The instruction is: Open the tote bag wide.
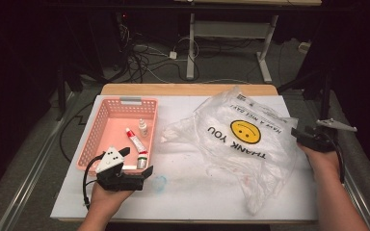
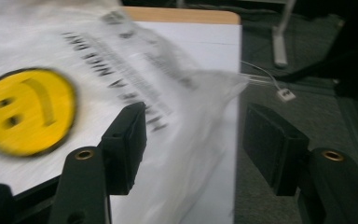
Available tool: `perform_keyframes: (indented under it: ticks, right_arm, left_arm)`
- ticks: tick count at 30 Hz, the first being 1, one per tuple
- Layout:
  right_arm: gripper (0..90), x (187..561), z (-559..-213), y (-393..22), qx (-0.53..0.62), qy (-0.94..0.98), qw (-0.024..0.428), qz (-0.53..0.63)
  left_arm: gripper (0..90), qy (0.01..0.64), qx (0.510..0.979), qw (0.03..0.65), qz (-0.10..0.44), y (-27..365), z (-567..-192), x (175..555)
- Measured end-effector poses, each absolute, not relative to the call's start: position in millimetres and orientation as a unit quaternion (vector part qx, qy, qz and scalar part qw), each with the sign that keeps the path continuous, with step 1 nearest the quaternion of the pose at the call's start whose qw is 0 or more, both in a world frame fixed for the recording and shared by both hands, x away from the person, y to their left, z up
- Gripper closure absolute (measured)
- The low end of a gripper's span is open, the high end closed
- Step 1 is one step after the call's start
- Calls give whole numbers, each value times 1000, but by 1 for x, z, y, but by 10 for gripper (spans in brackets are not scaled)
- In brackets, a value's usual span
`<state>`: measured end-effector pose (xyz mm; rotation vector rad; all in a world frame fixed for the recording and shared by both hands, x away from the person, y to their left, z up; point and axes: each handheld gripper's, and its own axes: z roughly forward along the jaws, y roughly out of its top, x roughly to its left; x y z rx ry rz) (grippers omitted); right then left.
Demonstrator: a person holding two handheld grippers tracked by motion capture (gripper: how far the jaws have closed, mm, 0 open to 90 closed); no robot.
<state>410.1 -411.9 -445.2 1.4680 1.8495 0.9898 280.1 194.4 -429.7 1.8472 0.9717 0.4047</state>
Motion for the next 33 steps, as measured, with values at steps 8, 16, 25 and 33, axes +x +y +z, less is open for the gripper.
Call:
perform_keyframes:
  ticks: [8, 16, 25, 33]
  right_arm:
    - [426, 330, -451, -384, 508, 727, 248, 391]
    - [492, 304, -475, -390, 546, 724, 210, 365]
    - [564, 321, -472, -398, 554, 719, 219, 358]
    - [872, 330, -475, -394, 551, 733, 215, 337]
  left_arm:
    - [0, 398, 761, 485, 168, 194, -430, 281]
    - [0, 396, 762, 484, 169, 195, -431, 281]
    - [0, 393, 764, 483, 166, 191, -432, 282]
    - [0, 389, 768, 482, 165, 189, -432, 281]
